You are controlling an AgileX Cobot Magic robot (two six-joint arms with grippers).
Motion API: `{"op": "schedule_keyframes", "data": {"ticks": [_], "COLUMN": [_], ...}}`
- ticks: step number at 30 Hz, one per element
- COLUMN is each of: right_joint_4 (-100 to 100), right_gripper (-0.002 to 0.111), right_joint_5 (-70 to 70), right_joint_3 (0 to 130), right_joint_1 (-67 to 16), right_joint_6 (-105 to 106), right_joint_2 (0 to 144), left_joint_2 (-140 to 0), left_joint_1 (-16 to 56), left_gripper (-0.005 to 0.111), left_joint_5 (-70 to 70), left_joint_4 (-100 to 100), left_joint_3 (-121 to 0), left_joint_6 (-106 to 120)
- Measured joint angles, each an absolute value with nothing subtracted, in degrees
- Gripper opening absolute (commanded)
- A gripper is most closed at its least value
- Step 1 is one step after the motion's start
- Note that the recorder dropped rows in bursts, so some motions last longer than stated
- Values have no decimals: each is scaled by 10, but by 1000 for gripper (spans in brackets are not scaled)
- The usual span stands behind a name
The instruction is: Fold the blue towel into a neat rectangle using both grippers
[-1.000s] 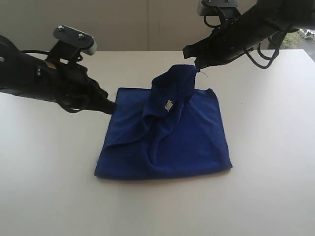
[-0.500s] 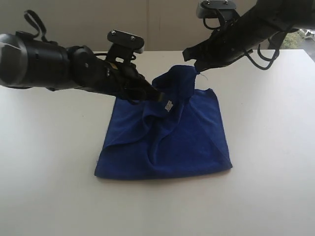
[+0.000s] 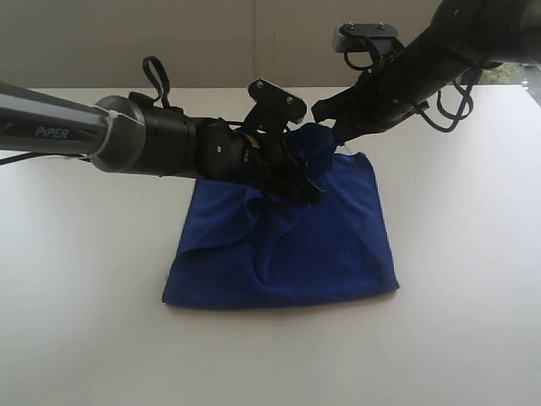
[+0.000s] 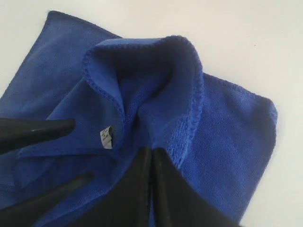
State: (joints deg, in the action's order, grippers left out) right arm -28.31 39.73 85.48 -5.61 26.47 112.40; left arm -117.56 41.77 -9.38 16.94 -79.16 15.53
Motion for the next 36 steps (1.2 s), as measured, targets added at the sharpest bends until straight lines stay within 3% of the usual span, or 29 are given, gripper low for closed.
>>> {"op": "schedule_keyframes", "data": {"ticks": [8,15,27,36], "right_joint_4": [-283,-283,-283,-283], "right_gripper": [0,0,0,0], "right_joint_5": [397,397,397,397], "right_joint_3": [855,855,855,855], "right_joint_1": [-56,-56,-56,-56], "right_joint_6": [265,265,265,265], "right_joint_2": [1124,1124,1124,1124], "left_joint_2": [-1192,-1195,-1215,-1225], "left_joint_1": [421,421,421,421], "left_gripper": [50,68,68,62], "left_joint_5": [-124,-124,-144,-172], "left_joint_4": [167,160,156,156], "left_joint_3": [-792,-792,-792,-792], "left_joint_6": [155,155,155,227]}}
